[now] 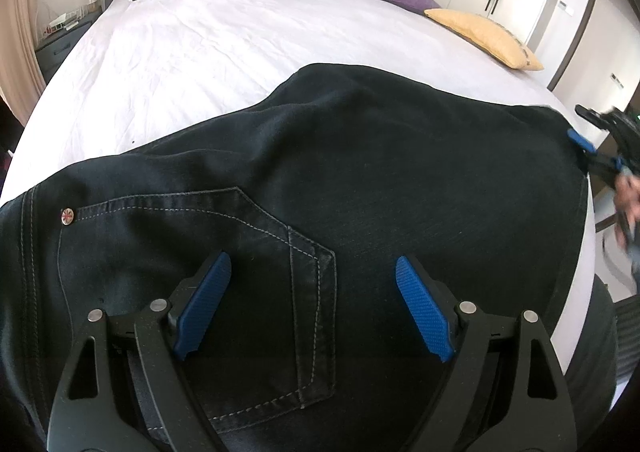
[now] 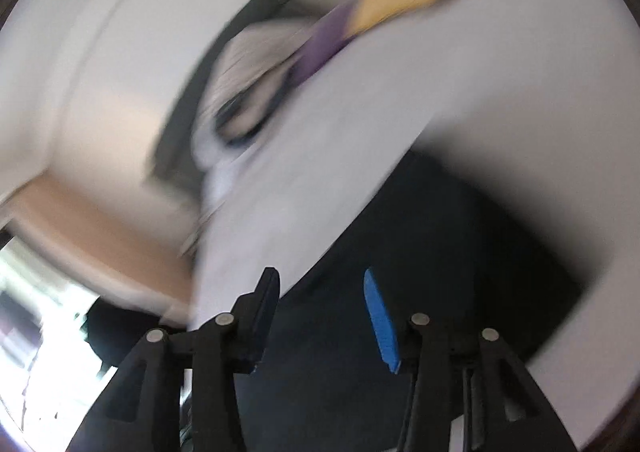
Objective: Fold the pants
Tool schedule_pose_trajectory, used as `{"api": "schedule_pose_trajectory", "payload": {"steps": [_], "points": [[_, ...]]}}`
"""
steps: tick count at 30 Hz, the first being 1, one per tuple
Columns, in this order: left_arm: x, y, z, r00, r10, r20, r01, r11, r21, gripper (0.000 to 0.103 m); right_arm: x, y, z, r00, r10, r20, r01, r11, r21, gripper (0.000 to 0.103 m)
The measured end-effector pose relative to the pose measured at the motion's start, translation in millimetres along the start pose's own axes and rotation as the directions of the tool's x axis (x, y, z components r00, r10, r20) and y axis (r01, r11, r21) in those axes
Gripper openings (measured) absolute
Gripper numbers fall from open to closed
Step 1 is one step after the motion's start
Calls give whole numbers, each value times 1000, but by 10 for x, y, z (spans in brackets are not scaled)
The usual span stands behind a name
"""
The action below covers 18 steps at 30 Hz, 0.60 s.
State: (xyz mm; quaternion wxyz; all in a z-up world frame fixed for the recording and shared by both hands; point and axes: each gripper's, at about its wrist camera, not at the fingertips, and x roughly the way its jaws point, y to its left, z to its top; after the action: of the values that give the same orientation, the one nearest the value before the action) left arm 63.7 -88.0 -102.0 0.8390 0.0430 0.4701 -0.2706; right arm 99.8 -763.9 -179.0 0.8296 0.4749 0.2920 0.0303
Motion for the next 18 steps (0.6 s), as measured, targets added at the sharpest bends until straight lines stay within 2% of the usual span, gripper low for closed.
{"api": "schedule_pose_trajectory", "payload": {"steps": [1,2,3,4,5,7,8,10,11,12,13,14,16,18], "points": [[2,3,2,1000,0,0,0,1000,-1,85,140,29,-155,998,27,-60,-27,1000,3,54],[6,6,5,1000,-1,-1,1,1000,-2,85,299,19,-310,992,11,-123,-13,1000,-18,53],[13,-14,14,1000,0,-2,0,1000,-3,85,358,2,-424,993,-40,-113,31,996,-81,35],[18,-18,17,1000,1,-3,-1,1000,-2,85,331,-41,-402,994,-65,-90,55,992,-112,10],[12,-25,9,1000,3,-2,-3,1000,-3,85,300,-175,-337,994,-80,-74,73,993,-91,0],[13,-23,8,1000,5,-2,-5,1000,-1,85,165,-502,-160,996,-84,-41,85,996,15,0],[16,-28,6,1000,8,-2,-8,1000,1,85,-73,-682,44,986,-159,40,158,987,36,0],[22,-23,1,1000,10,0,-10,1000,2,85,-450,-888,260,942,-295,158,292,956,44,0],[24,-21,-1,1000,10,-1,-10,1000,2,85,-651,-1000,371,916,-337,218,327,941,81,6],[27,-24,-2,1000,10,-1,-10,1000,2,85,-786,-1022,375,868,-431,248,409,902,137,15],[29,-25,-2,1000,11,-2,-11,1000,1,85,-997,-1100,472,834,-472,286,432,881,194,25],[28,-27,-1,1000,13,-2,-13,1000,2,85,-1200,-1125,501,828,-448,337,387,892,235,33],[33,-43,6,1000,23,-4,-23,1000,7,85,-1451,-1040,409,831,-377,409,297,922,248,67],[33,-59,15,1000,30,-8,-30,1000,6,85,-1406,-910,267,860,-330,388,258,939,226,70]]}}
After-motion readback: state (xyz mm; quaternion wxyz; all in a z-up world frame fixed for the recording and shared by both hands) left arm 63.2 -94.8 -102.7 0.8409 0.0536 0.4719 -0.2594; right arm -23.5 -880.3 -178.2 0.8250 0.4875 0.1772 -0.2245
